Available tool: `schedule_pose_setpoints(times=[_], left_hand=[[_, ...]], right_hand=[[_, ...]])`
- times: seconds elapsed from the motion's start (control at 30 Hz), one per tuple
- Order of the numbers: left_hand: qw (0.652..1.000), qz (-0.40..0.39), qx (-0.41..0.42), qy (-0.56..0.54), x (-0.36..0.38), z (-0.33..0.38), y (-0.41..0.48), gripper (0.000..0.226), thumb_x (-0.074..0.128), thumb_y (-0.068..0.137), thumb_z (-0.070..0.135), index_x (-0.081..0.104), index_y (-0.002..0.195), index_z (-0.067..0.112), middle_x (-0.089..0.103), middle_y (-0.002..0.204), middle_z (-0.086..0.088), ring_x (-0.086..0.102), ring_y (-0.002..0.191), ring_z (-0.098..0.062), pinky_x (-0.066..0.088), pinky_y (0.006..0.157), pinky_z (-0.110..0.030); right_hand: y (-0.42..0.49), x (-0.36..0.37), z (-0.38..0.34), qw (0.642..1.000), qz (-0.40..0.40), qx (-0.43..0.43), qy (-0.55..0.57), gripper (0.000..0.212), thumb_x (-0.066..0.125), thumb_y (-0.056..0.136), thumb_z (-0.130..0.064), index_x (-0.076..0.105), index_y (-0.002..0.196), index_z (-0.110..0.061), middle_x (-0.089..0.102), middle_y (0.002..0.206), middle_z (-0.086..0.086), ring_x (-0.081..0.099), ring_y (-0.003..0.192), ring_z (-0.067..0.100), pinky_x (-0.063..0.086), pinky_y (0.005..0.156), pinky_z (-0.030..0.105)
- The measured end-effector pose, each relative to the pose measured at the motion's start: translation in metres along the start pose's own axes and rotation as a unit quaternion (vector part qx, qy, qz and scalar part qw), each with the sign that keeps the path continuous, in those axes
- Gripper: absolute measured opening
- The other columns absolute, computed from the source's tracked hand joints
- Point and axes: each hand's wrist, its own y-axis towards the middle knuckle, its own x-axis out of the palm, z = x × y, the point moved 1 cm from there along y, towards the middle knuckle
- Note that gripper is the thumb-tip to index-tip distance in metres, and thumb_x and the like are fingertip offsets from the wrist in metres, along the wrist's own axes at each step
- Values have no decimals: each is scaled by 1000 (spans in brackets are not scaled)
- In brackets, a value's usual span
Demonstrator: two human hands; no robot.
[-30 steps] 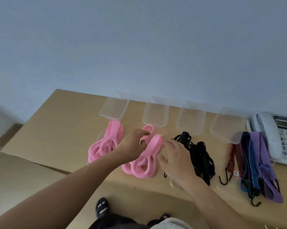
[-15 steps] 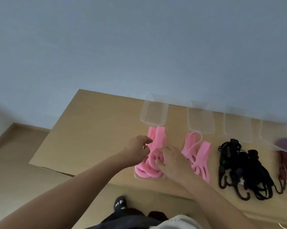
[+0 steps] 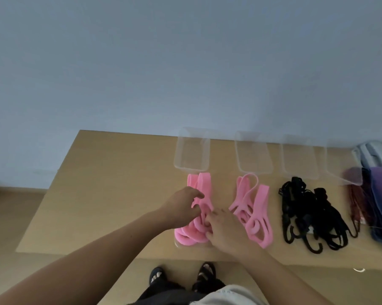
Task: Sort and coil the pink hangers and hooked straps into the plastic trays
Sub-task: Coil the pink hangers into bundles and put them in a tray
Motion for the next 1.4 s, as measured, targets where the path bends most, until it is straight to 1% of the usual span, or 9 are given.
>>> schedule_pose_setpoints(times=[0.23,0.33,0.53,0.7,0.93,1.03,1.2,1.27,1.4], left_hand=[[1000,13,-9,17,-12,13,12,43,55,90,19,57,133,21,56,136,4,55,118,-13,44,97,-27],[1000,26,-11,14,-14,21,17,43,54,90,17,58,133,20,59,134,4,57,116,-11,44,94,-23],[999,23,-21,28,-9,30,27,44,53,90,15,58,134,16,61,134,2,58,115,-12,43,95,-20],[999,-16,-29,36,-6,20,32,44,53,90,13,58,133,16,61,134,3,57,116,-11,37,91,-14],[997,-71,3,40,-15,9,37,45,52,89,13,58,133,16,61,134,1,58,116,-12,42,95,-19],[994,-99,33,34,-33,10,38,50,53,86,12,57,135,19,58,137,3,56,116,-10,43,97,-23],[984,-161,82,-4,-66,18,35,43,55,87,13,59,129,25,62,118,10,59,84,1,45,68,-11],[984,-145,101,-30,-81,26,31,28,56,91,19,64,118,21,68,105,4,63,86,-13,53,73,-27],[982,-66,118,-130,-113,46,25,20,52,100,25,67,107,16,73,100,4,67,92,-9,55,84,-31]], right_hand=[[6,-16,16,996,18,-69,46,26,46,90,-28,57,70,-17,58,74,-5,45,78,13,38,66,28],[11,-25,27,992,11,-88,95,23,45,88,-28,56,71,-17,58,78,-6,46,78,12,41,68,26],[18,-17,35,983,-126,-111,78,15,58,78,-28,57,75,-13,55,79,-2,56,69,20,49,66,38],[23,-8,34,984,-130,-109,58,17,66,75,-28,58,86,-17,55,105,-3,54,75,16,51,71,36],[22,-14,31,983,-123,-100,92,11,58,81,-24,60,85,-14,47,84,-10,45,71,11,47,70,33],[18,-38,27,986,-71,-74,130,19,54,82,-34,54,76,-17,50,77,-10,46,69,11,41,64,27],[14,-102,20,973,69,-16,218,14,57,93,-29,68,91,-37,61,83,-14,54,74,2,43,67,25],[16,-128,15,964,136,-16,229,19,57,97,-27,71,103,-37,61,80,-17,54,74,1,42,67,20],[21,-168,3,943,237,-23,232,19,56,97,-31,72,107,-33,67,85,-16,58,77,7,46,68,22]])
